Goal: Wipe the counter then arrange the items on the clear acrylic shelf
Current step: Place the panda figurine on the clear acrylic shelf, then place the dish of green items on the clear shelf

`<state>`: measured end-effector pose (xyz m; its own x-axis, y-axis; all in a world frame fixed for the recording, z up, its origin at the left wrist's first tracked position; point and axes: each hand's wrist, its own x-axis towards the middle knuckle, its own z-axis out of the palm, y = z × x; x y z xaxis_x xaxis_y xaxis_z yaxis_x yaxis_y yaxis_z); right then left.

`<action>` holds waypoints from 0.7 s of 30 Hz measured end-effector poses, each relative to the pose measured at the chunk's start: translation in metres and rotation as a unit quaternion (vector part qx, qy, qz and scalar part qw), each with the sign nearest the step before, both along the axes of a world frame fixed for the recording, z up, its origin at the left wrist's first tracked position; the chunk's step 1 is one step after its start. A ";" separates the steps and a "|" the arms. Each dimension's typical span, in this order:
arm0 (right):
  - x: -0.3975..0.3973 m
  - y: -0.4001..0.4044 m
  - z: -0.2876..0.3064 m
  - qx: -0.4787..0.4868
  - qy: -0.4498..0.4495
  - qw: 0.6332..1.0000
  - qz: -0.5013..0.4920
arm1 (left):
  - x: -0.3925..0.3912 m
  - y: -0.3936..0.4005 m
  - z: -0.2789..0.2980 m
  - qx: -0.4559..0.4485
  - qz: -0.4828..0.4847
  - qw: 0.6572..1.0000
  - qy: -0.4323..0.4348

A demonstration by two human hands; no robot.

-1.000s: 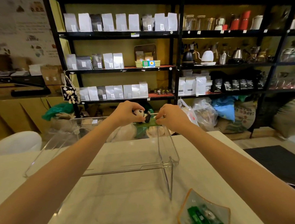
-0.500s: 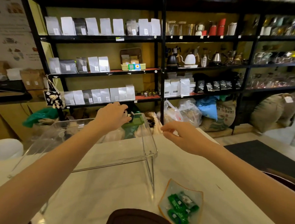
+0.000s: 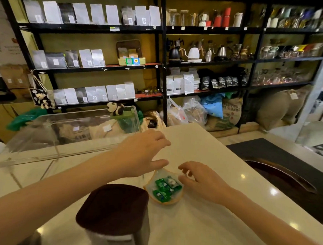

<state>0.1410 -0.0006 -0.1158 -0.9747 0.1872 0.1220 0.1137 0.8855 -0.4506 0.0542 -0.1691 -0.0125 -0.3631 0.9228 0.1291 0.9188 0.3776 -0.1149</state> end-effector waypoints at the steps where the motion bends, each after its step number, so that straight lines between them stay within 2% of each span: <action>1: 0.002 0.000 -0.004 -0.010 0.006 1.000 -0.007 | 0.004 0.002 -0.002 -0.036 -0.002 0.999 -0.014; 7: 0.008 -0.005 -0.016 -0.105 0.045 0.992 -0.046 | 0.008 0.031 -0.018 -0.227 0.045 0.969 -0.090; 11: 0.011 -0.004 -0.014 -0.174 0.043 0.982 -0.056 | -0.002 0.047 -0.030 -0.315 0.079 0.941 -0.096; 17: 0.015 -0.001 -0.012 -0.231 0.034 0.970 -0.066 | -0.011 0.060 -0.043 -0.361 0.060 0.925 -0.107; 21: 0.012 0.001 -0.013 -0.287 0.021 0.955 -0.074 | -0.015 0.061 -0.045 -0.353 0.035 0.927 -0.118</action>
